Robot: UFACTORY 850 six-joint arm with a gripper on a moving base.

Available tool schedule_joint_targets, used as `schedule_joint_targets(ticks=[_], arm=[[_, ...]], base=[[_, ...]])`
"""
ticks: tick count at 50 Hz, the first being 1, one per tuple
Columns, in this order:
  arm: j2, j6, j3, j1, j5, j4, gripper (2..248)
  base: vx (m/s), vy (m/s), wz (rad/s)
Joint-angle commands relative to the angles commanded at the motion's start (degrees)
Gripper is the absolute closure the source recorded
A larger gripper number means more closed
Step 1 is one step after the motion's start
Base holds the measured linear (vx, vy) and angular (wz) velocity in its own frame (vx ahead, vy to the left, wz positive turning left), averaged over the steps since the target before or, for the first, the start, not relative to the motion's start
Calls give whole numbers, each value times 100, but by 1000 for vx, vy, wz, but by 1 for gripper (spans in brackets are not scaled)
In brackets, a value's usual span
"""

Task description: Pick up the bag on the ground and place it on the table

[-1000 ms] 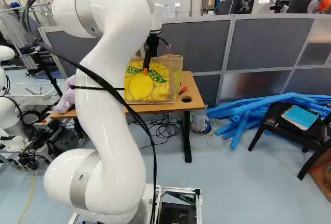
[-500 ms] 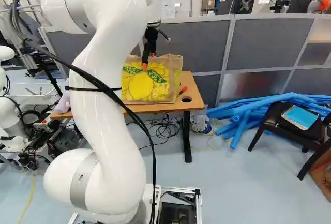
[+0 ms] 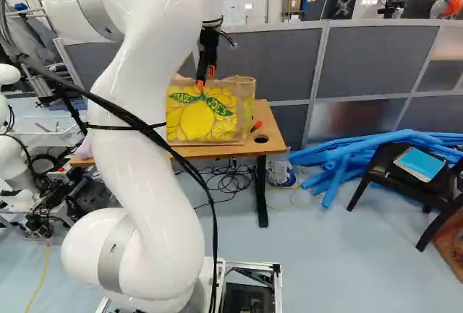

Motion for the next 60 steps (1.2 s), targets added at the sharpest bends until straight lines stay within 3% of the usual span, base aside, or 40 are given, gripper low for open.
schedule_joint_targets(ticks=[25, 60], arm=[[267, 0, -83, 0, 0, 0, 3], [280, 0, -89, 0, 0, 0, 3]], base=[[0, 0, 0], [-2, -1, 14]])
